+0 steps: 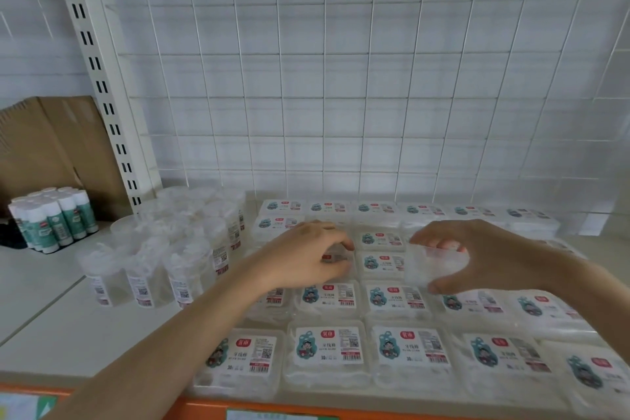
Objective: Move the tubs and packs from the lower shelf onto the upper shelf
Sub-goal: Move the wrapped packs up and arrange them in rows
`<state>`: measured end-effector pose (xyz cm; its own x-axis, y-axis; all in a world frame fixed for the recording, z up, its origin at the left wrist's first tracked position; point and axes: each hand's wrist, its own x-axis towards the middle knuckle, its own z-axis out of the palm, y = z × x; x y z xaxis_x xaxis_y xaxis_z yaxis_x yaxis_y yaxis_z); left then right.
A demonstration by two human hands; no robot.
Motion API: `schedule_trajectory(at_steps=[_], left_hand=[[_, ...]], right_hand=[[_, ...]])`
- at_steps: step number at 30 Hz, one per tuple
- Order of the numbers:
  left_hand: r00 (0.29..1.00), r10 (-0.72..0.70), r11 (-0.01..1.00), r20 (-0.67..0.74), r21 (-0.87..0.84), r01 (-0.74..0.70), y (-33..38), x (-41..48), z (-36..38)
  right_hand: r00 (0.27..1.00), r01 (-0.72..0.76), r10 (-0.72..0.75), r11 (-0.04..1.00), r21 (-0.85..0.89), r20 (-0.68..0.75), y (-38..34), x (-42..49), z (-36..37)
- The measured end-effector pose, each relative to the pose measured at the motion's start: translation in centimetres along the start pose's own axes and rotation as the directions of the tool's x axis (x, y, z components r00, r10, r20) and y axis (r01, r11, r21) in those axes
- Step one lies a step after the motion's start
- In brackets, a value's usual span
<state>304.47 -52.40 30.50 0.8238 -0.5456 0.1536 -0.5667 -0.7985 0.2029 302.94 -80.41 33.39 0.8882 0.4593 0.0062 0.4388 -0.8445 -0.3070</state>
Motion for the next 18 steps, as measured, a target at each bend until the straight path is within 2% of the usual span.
schedule_trajectory(at_steps=[2,5,8,13,15,18], left_hand=[[0.998,-0.013,0.998,-0.054,-0.057,0.01,-0.1,0.1,0.0],[0.983,-0.093,0.961,-0.16,-0.272,0.046,-0.1,0.1,-0.3],[0.942,-0.235,0.865,-0.239,-0.494,0.091,0.0,0.0,-0.8],[0.886,-0.399,0.678,-0.238,-0.726,0.11,-0.8,0.4,-1.5],[0.861,-0.459,0.559,-0.219,-0.825,0.088,-1.1,0.4,-1.9],[0.818,-0.532,0.456,-0.218,-0.888,0.06,-1.5,0.5,-2.3]], right_hand=[[0.999,0.04,-0.04,0.999,0.013,-0.015,-1.1,1.2,0.2],[0.992,0.114,-0.112,0.993,0.027,-0.063,-3.1,3.3,0.6],[0.971,0.206,-0.2,0.978,0.034,-0.128,-5.2,5.4,0.9],[0.92,0.34,-0.304,0.933,0.118,-0.247,-7.8,8.0,1.4],[0.912,0.342,-0.258,0.908,0.241,-0.32,-7.9,8.4,2.0],[0.89,0.274,-0.035,0.839,0.471,-0.455,-7.4,8.8,3.0]])
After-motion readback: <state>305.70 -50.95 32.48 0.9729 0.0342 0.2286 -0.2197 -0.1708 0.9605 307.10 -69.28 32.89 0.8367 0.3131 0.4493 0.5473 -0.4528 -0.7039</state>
